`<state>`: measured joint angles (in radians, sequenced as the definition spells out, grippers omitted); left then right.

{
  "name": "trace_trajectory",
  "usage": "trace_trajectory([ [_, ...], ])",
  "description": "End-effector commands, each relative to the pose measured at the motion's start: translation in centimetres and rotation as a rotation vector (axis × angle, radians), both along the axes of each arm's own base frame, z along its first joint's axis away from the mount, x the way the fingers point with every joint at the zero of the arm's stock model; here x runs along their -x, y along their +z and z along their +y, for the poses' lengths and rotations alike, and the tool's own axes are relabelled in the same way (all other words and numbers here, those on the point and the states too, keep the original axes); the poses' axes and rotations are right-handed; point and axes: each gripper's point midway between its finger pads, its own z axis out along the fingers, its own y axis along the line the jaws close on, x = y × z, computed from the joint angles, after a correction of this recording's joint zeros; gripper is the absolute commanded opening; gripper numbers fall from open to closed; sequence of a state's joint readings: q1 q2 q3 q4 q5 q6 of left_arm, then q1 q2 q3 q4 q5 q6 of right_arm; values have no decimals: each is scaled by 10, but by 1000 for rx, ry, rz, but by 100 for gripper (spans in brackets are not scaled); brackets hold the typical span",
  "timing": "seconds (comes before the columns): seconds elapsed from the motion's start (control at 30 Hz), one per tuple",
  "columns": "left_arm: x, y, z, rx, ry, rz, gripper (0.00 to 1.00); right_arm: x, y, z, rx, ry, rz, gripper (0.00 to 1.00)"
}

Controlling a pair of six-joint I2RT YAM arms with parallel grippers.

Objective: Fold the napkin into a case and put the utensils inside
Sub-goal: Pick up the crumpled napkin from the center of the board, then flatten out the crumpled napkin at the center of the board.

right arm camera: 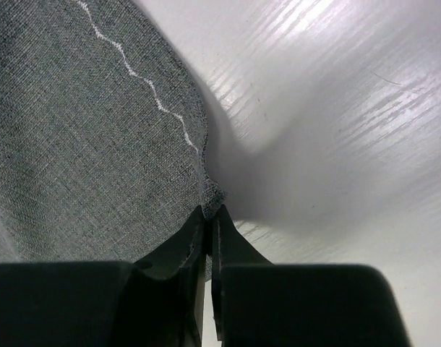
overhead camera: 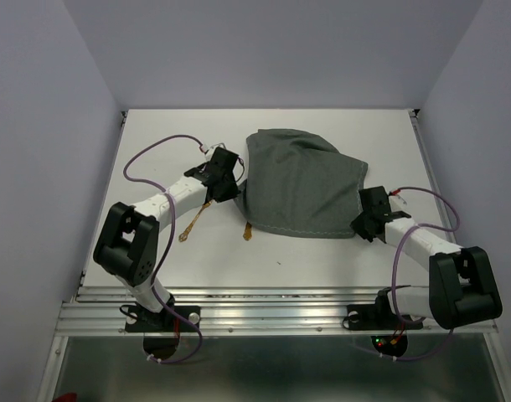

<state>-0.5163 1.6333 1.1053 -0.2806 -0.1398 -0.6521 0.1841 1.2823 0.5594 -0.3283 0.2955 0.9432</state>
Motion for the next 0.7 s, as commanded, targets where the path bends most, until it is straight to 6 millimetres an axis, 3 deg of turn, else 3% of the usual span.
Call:
trace_trajectory([
  [0.0,-3,20,4,0,-5,-52,0,4,-3,-5,18,-20,14,1],
  [0.07,-6,27,4,-7,-10,-60,0,2,10,-8,25,-27,-14,1],
  [0.17,-16,47,3,-14,-24,-94,0,-9,47,-13,51,-33,-101,1],
  [0.3,-39,93,4,-20,-34,-177,0,-35,119,-23,132,-16,-241,1],
  [0.33,-44,106,5,-19,-36,-202,0,-46,153,-25,163,0,-292,1],
  [0.37,-54,134,2,-4,-39,-259,0,-51,173,-31,200,-8,-320,1],
  [0.4,-59,149,6,-13,-46,-295,0,-54,188,-34,239,12,-325,1],
  [0.43,-69,182,5,10,-45,-365,0,-66,232,-35,247,2,-414,1],
  [0.53,-79,234,5,42,-67,-466,0,-77,288,-41,303,4,-504,1],
  [0.57,-82,265,3,59,-79,-527,0,-80,325,-42,302,-8,-582,1],
  [0.6,-83,279,0,74,-99,-554,0,-81,343,-42,304,-13,-618,1],
  [0.63,-83,306,-1,91,-111,-612,0,-84,357,-43,319,-10,-639,1],
  [0.67,-83,319,-2,102,-122,-639,0,-82,388,-44,315,-22,-706,1],
])
